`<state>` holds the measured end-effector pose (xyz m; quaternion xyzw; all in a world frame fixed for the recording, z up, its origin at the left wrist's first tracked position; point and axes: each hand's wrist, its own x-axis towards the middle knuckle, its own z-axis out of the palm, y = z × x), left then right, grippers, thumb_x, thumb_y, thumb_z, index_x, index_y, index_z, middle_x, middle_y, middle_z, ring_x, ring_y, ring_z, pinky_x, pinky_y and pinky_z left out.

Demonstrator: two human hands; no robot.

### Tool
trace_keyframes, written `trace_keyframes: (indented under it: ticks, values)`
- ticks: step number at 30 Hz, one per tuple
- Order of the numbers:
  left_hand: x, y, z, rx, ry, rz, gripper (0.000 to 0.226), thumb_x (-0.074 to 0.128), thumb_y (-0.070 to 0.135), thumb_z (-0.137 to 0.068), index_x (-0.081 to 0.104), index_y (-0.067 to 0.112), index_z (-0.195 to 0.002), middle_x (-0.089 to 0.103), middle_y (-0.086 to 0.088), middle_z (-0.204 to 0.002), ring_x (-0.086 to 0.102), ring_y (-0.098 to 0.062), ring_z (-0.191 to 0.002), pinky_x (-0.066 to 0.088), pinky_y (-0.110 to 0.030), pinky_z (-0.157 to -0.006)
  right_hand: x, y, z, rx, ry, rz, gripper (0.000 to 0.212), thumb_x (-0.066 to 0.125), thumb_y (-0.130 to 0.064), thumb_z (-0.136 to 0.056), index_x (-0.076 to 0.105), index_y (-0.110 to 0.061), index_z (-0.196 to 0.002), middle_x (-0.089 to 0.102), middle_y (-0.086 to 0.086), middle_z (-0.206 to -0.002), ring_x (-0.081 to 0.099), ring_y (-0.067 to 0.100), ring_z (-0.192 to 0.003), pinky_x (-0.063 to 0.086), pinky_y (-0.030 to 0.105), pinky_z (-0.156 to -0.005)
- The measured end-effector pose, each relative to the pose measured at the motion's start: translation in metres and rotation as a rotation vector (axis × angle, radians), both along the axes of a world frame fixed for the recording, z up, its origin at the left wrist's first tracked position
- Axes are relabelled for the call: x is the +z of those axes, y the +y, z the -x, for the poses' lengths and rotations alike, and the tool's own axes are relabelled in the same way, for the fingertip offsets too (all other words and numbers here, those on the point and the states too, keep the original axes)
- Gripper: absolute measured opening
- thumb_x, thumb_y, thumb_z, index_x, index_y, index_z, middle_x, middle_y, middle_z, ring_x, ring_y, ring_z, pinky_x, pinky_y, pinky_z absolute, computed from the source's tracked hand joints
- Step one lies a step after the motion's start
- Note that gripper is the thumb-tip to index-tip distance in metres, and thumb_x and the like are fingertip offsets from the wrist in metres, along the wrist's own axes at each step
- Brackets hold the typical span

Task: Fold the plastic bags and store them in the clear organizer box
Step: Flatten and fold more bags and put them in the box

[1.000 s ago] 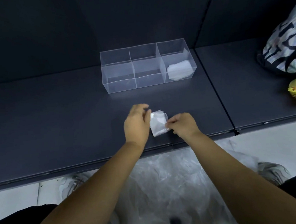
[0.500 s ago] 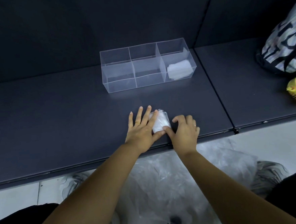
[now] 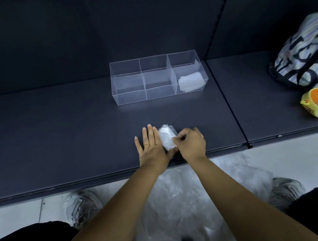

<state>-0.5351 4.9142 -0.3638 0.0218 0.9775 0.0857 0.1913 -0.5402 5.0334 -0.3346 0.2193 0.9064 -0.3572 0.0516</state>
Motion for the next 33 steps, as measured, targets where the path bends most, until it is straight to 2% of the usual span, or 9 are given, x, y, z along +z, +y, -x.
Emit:
trace_keyframes:
  ticks: [5, 11, 14, 19, 22, 25, 27, 29, 33]
  values:
    - [0.017, -0.008, 0.003, 0.108, -0.105, -0.288, 0.098, 0.033, 0.072, -0.086, -0.010, 0.012, -0.151, -0.018, 0.000, -0.159, -0.022, -0.014, -0.144, -0.016, -0.040, -0.113, 0.016, 0.010, 0.008, 0.004, 0.035, 0.412, 0.019, 0.069, -0.002, -0.079, 0.054, -0.013, -0.084, 0.059, 0.001, -0.076, 0.056, 0.013, -0.071, 0.042, 0.022, -0.067]
    - [0.063, -0.029, 0.033, 0.368, -0.417, -1.178, 0.109, 0.070, 0.052, -0.066, 0.011, 0.024, -0.152, 0.034, 0.009, -0.149, 0.038, -0.007, -0.132, 0.030, -0.022, -0.103, 0.060, 0.044, 0.024, 0.446, 0.008, 0.630, 0.029, 0.073, -0.001, -0.080, 0.058, -0.016, -0.099, 0.066, 0.006, -0.076, 0.058, 0.008, -0.069, 0.047, 0.018, -0.070]
    - [0.072, -0.026, 0.049, 0.325, -0.556, -1.333, 0.082, 0.076, 0.029, -0.066, 0.044, 0.015, -0.140, 0.059, -0.001, -0.130, 0.058, -0.013, -0.115, 0.047, -0.025, -0.097, 0.076, 0.056, 0.037, 0.526, -0.029, 0.623, 0.031, 0.073, -0.005, -0.081, 0.059, -0.019, -0.104, 0.068, 0.006, -0.081, 0.060, 0.010, -0.073, 0.048, 0.020, -0.075]
    - [0.079, -0.001, 0.084, 0.488, -0.344, -1.487, 0.045, 0.076, 0.012, -0.070, 0.066, 0.010, -0.113, 0.071, -0.008, -0.108, 0.067, -0.018, -0.095, 0.055, -0.029, -0.084, 0.073, 0.070, 0.064, 0.303, -0.069, 0.612, 0.012, 0.072, -0.018, -0.083, 0.067, -0.015, -0.093, 0.064, -0.006, -0.073, 0.058, 0.005, -0.068, 0.045, 0.012, -0.066]
    - [0.079, 0.008, 0.111, 0.496, -0.123, -1.405, 0.029, 0.074, 0.006, -0.079, 0.067, 0.016, -0.105, 0.073, 0.001, -0.091, 0.068, -0.008, -0.082, 0.053, -0.021, -0.078, 0.068, 0.078, 0.093, 0.128, 0.030, 0.563, 0.007, 0.072, -0.016, -0.084, 0.069, -0.013, -0.078, 0.064, -0.011, -0.064, 0.054, -0.003, -0.057, 0.043, 0.007, -0.058]
    - [0.075, 0.011, 0.129, 0.405, 0.254, -1.104, 0.019, 0.067, 0.012, -0.087, 0.065, 0.020, -0.105, 0.067, 0.008, -0.083, 0.063, -0.009, -0.081, 0.047, -0.019, -0.079, 0.065, 0.090, 0.137, -0.100, 0.161, 0.500, 0.019, 0.073, -0.015, -0.083, 0.069, 0.000, -0.093, 0.069, 0.005, -0.089, 0.062, 0.008, -0.078, 0.048, 0.017, -0.072]
    - [0.066, 0.009, 0.134, 0.199, 0.497, -0.718, 0.028, 0.060, 0.023, -0.093, 0.060, 0.018, -0.121, 0.063, 0.004, -0.110, 0.054, -0.017, -0.112, 0.036, -0.025, -0.100, 0.060, 0.100, 0.170, -0.194, 0.151, 0.358, 0.018, 0.073, -0.020, -0.083, 0.068, -0.003, -0.090, 0.069, 0.010, -0.098, 0.062, 0.018, -0.086, 0.047, 0.025, -0.075]
    - [0.052, 0.009, 0.134, -0.010, 0.510, -0.387, 0.051, 0.048, 0.039, -0.097, 0.042, 0.016, -0.142, 0.042, -0.001, -0.146, 0.027, -0.022, -0.140, 0.008, -0.035, -0.117, 0.053, 0.107, 0.195, -0.192, 0.049, 0.125, 0.013, 0.069, -0.026, -0.084, 0.065, -0.014, -0.083, 0.070, 0.010, -0.101, 0.064, 0.025, -0.092, 0.050, 0.029, -0.079]
    - [0.027, 0.007, 0.128, -0.170, 0.432, -0.119, 0.071, 0.023, 0.058, -0.095, 0.004, 0.022, -0.153, 0.004, 0.002, -0.161, -0.010, -0.020, -0.147, -0.021, -0.044, -0.113, 0.035, 0.101, 0.213, -0.151, -0.022, -0.328, 0.022, 0.064, -0.029, -0.081, 0.069, -0.013, -0.094, 0.065, 0.010, -0.108, 0.059, 0.032, -0.103, 0.047, 0.035, -0.088]
